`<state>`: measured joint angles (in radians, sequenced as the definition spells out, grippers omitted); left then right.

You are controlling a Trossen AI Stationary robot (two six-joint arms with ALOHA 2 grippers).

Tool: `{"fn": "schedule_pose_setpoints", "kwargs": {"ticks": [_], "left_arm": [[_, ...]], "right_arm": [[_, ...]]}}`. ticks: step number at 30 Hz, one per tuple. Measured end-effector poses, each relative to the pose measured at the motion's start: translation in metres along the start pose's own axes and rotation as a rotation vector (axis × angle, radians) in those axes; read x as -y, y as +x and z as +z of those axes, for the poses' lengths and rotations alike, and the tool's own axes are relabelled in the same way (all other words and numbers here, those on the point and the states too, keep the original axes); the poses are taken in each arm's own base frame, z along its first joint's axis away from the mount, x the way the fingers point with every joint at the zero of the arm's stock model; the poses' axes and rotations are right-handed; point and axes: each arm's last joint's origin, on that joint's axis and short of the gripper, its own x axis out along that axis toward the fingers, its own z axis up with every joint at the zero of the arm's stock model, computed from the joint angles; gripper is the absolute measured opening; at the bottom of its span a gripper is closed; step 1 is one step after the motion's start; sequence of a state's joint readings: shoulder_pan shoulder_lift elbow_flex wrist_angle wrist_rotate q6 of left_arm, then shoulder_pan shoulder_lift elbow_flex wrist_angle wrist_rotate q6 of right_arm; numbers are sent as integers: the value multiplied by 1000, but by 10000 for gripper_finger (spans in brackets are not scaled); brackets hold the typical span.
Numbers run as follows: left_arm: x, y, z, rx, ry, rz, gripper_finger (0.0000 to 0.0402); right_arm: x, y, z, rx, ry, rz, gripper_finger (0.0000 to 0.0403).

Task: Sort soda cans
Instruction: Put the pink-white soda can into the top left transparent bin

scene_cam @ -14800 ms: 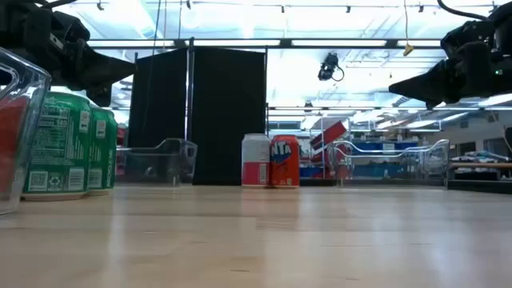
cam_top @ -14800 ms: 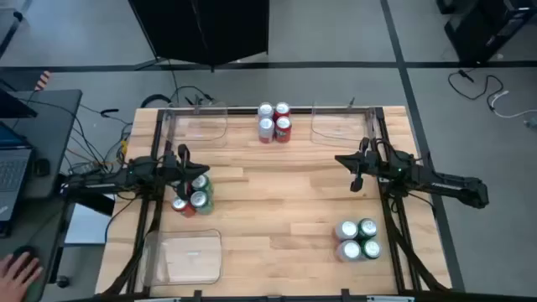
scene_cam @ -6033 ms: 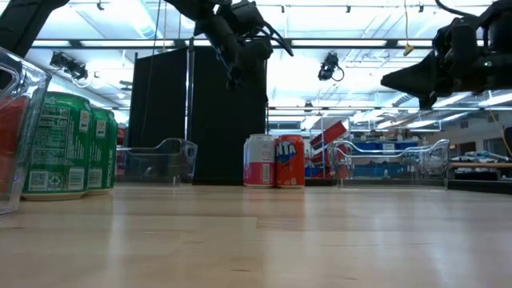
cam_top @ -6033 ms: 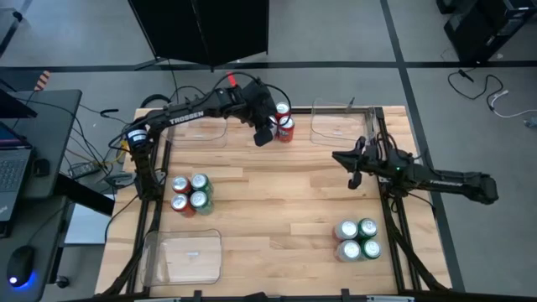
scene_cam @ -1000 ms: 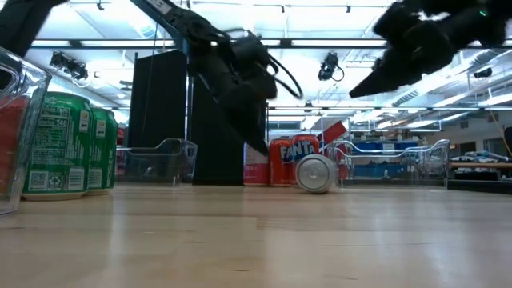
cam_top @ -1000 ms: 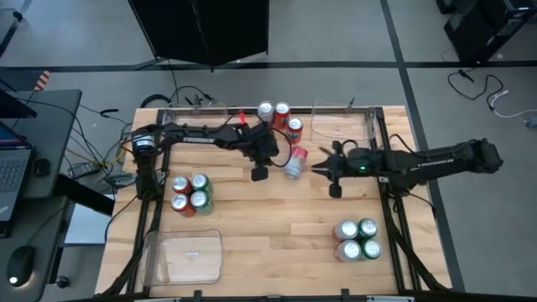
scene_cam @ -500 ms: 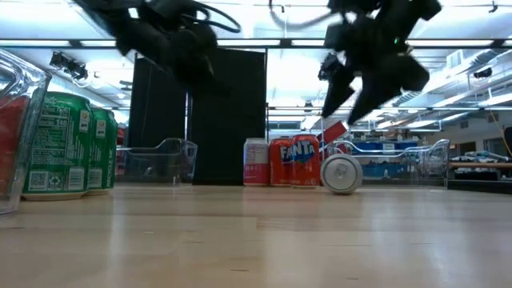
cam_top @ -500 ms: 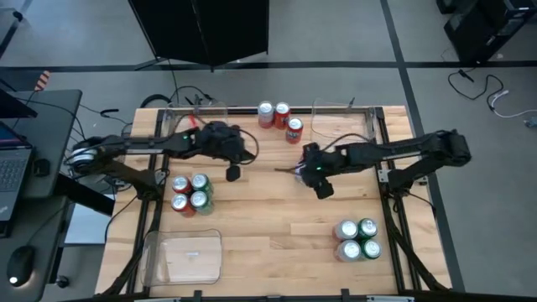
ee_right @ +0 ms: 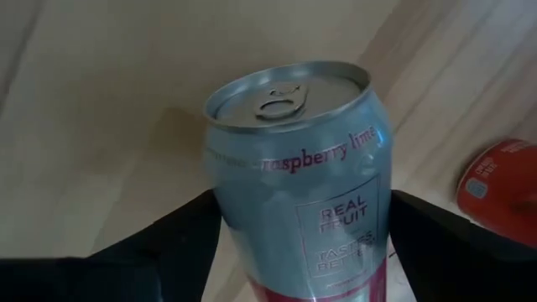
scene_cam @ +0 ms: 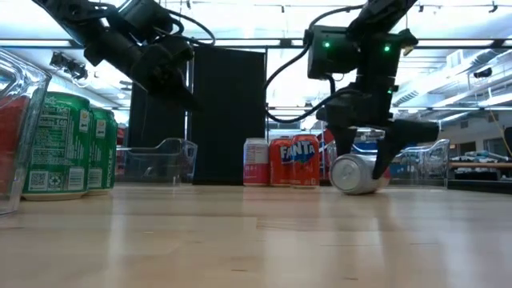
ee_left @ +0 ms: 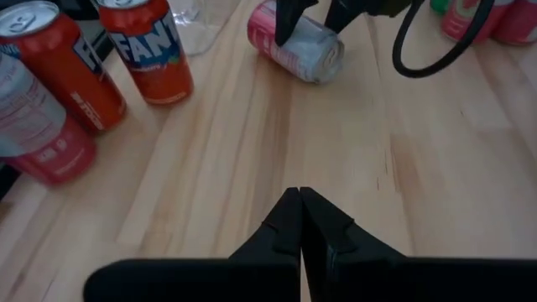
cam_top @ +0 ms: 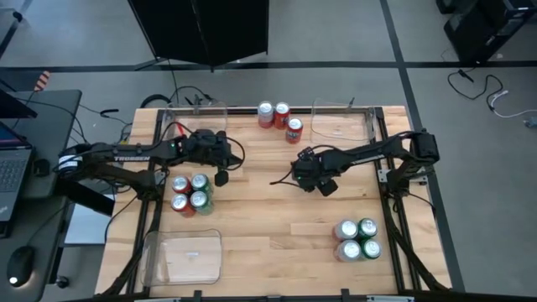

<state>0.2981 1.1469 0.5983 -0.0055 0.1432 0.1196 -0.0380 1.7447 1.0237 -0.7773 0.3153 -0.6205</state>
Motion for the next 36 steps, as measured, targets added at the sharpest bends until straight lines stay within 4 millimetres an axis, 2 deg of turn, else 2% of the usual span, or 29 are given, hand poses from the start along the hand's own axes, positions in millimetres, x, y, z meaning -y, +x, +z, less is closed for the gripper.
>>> {"fn": "schedule_pose_setpoints", "kwargs": {"ticks": [5,9,15,19,25,31,36], "left_arm": [[0,0,2,17,2,2,1],[0,0,4,39,4,5,1],[-1,-3,10,90,-12,11,1],[0,-10,13,116,-11,14,1],[2,-24,14,116,-11,14,1],[3,-40,17,150,-16,17,1],[5,-50,18,171,-31,17,1]], "right_arm": [[3,2,10,77,52,-36,292],[4,-4,20,190,146,10,271],[21,-26,48,522,397,170,261],[34,-42,62,754,488,152,261],[30,-26,65,693,554,180,263],[27,-30,81,845,579,152,258],[27,-34,87,1040,615,55,257]]}}
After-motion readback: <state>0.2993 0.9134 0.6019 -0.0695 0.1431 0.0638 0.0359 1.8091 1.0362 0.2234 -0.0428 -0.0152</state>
